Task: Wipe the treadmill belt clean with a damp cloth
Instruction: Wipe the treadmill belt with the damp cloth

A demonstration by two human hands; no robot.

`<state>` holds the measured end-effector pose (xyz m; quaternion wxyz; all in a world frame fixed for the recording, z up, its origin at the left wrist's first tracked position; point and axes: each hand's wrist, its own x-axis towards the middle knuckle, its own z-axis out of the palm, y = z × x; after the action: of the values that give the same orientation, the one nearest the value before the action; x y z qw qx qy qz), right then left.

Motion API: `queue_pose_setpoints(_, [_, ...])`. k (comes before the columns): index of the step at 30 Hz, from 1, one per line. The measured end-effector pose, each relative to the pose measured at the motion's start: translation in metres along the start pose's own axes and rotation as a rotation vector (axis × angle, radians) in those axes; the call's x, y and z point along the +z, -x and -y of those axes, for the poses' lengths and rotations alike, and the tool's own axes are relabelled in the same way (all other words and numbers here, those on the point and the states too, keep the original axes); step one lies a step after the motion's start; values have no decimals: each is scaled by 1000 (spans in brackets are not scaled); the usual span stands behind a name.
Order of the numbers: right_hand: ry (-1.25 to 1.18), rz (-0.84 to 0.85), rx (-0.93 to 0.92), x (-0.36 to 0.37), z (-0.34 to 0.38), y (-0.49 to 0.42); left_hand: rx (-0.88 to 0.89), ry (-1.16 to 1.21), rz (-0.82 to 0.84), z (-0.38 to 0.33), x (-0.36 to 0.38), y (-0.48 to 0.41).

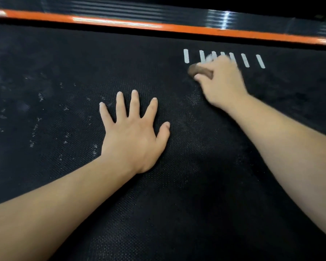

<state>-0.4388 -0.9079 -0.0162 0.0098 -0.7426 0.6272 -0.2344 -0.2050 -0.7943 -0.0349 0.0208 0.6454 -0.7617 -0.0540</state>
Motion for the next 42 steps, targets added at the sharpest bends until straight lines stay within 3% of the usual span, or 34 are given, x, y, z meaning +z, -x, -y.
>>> queue_pose_setpoints(2, [-67, 111, -192, 7, 22, 18, -1, -1, 6, -1, -1, 0])
queue_pose_setpoints(4, [-95, 153, -242, 0, 19, 13, -8, -7, 27, -2, -3, 0])
queue_pose_setpoints(8, [-3, -9, 117, 5, -10, -39, -34, 100, 23, -14, -12, -13])
queue_pose_setpoints(9, [12, -8, 96, 11, -5, -38, -52, 142, 6, -21, -13, -19])
queue_pose_setpoints(12, [-105, 125, -191, 16, 14, -11, -87, 142, 41, -34, -8, -31])
queue_pose_setpoints(14, [-120, 130, -224, 7, 2, -15, -48, 45, 33, -34, -2, -32])
queue_pose_setpoints(18, [-9, -91, 170, 9, -43, -75, -25, 18, -21, -33, 3, -31])
queue_pose_setpoints(19, [-5, -97, 160, 12, -40, -78, -24, 17, -24, -33, 4, -32])
queue_pose_setpoints(23, [-66, 106, -195, 17, -22, -59, -30, 13, -33, -34, 3, -32])
queue_pose_setpoints(24, [-21, 100, -191, 12, -30, -64, -32, 17, -41, -35, 3, -32])
queue_pose_setpoints(28, [69, -129, 289, 7, -76, -105, -18, 26, -31, -35, 3, -31])
queue_pose_setpoints(29, [90, -138, 277, 13, -73, -105, -18, 27, -28, -34, 2, -31])
queue_pose_setpoints(33, [-7, 77, -98, 19, -44, -80, -31, 15, -15, -34, 1, -33])
queue_pose_setpoints(35, [89, 70, -70, 6, -62, -90, -27, 22, -12, -35, 1, -33])
queue_pose_setpoints(38, [118, -84, 272, -5, -91, -101, -28, 30, -7, -35, 1, -32])
queue_pose_setpoints(40, [94, -70, 182, 4, -80, -91, -36, 24, -12, -34, 0, -32])
queue_pose_setpoints(42, [-3, 69, -2, 5, -62, -70, -40, 19, -10, -34, 0, -32])
